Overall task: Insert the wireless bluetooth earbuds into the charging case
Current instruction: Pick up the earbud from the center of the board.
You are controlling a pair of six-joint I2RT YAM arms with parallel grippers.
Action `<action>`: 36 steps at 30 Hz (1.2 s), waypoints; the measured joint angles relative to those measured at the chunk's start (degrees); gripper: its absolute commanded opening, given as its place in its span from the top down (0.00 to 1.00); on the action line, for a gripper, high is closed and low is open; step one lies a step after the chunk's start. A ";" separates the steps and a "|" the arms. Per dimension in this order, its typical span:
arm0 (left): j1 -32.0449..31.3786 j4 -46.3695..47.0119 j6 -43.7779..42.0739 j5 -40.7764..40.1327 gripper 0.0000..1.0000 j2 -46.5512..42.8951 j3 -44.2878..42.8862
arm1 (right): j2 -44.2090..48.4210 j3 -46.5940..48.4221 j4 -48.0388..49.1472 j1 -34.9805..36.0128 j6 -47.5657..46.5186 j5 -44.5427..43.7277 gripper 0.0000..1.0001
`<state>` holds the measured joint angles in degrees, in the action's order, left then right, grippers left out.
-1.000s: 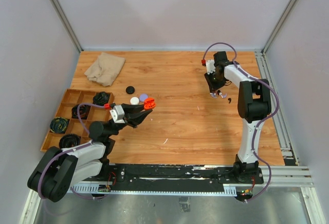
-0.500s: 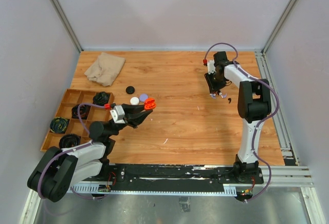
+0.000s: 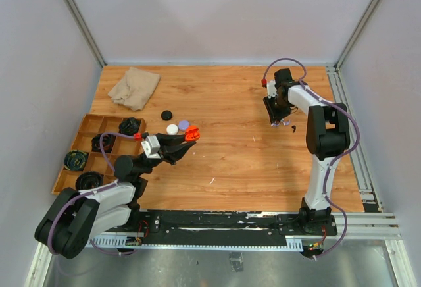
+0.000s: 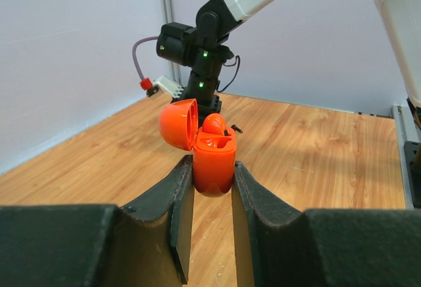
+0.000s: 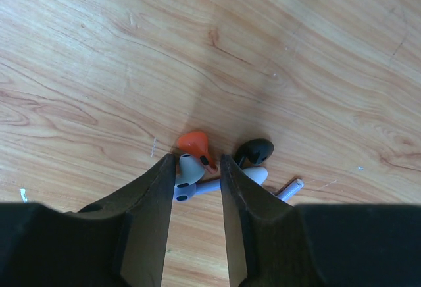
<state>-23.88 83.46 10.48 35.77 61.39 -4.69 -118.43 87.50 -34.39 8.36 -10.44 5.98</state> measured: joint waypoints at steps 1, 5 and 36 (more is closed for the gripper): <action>0.00 -0.02 0.02 0.00 1.00 -0.02 0.00 | 0.00 0.00 0.00 0.00 0.00 0.04 0.66; 0.00 -0.02 0.02 0.00 1.00 -0.13 0.00 | -0.42 0.68 -0.37 0.00 0.02 0.13 0.66; -0.24 -0.04 0.00 0.33 1.00 -0.17 0.00 | -2.32 3.54 -0.15 0.00 1.29 -2.54 0.77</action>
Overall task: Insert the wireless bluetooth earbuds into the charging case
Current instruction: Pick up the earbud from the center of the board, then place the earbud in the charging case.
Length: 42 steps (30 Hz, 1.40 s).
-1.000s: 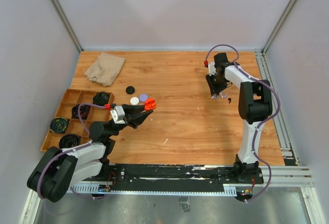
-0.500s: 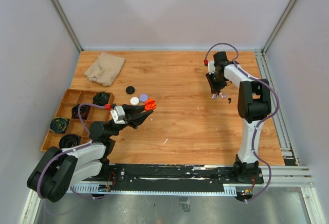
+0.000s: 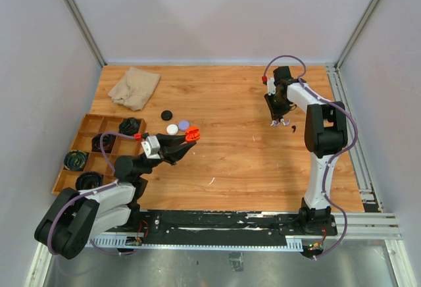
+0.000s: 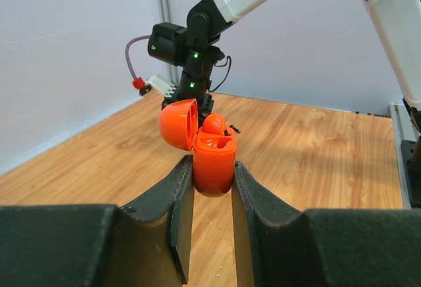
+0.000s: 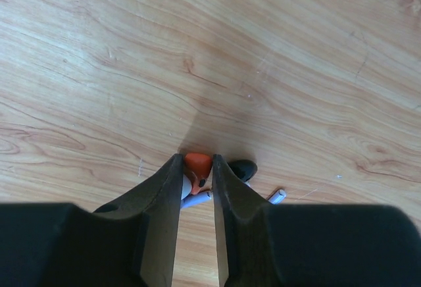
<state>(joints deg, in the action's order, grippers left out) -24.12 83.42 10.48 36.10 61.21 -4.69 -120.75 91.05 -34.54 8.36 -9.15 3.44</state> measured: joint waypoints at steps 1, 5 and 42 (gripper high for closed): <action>0.00 0.00 0.00 0.02 1.00 0.00 0.00 | 0.00 -0.02 0.00 0.00 0.15 0.02 0.78; 0.00 0.02 0.00 0.02 1.00 0.00 0.00 | 0.24 -0.37 0.09 0.00 0.44 -0.04 0.84; -0.42 1.90 -1.95 4.37 1.00 4.09 -1.81 | 40.81 -21.09 18.03 23.15 6.71 -7.78 0.87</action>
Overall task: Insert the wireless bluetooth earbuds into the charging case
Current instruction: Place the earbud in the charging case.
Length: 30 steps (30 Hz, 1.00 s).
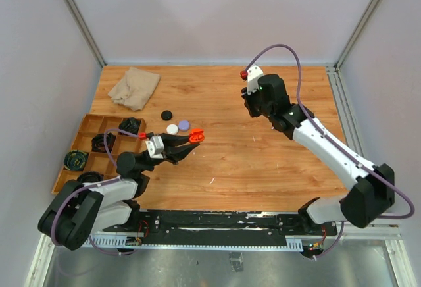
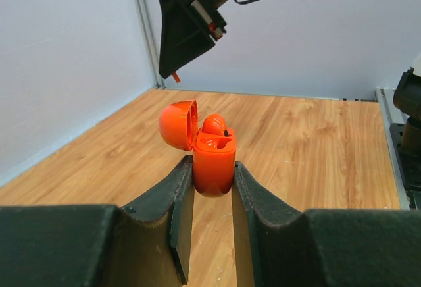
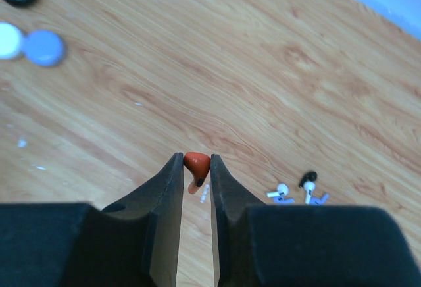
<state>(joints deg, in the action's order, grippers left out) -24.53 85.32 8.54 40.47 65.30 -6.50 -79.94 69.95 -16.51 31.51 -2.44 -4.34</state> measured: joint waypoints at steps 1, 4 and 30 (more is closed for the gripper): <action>-0.02 0.22 0.00 0.37 1.00 0.20 -0.35 | 1.55 -0.48 0.61 1.09 0.20 0.04 0.87; -0.07 0.83 0.00 1.07 1.00 0.76 -1.14 | 5.62 -1.62 2.29 4.15 1.07 0.24 0.87; -1.66 1.57 -0.04 1.07 1.00 4.13 -5.33 | 17.35 -14.58 25.31 31.36 4.81 -2.16 0.87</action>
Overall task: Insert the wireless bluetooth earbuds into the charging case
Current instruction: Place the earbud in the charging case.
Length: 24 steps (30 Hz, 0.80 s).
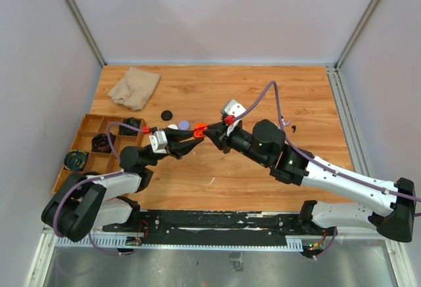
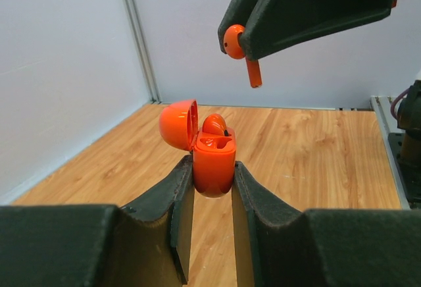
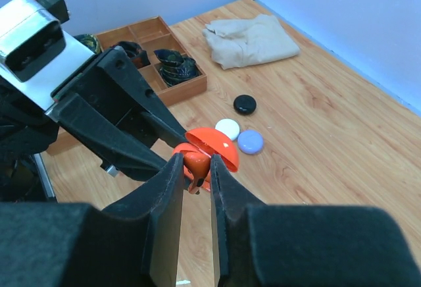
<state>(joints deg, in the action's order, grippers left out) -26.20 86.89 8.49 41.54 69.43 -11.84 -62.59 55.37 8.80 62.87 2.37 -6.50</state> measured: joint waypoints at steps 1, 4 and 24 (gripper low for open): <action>-0.04 0.00 0.17 -0.20 1.00 0.00 0.00 | 0.00 -0.31 0.57 0.42 0.00 -0.02 0.87; -0.17 0.04 0.72 -0.57 1.00 0.00 0.00 | -0.24 -0.79 2.69 1.18 0.00 -0.22 0.87; -0.20 0.44 2.67 -0.98 1.00 -0.81 0.00 | -5.11 -0.79 6.91 1.27 -1.18 -1.29 0.87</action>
<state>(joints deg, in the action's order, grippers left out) -26.39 87.33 11.16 40.56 68.62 -11.84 -67.70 54.59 15.70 64.14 1.19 -7.79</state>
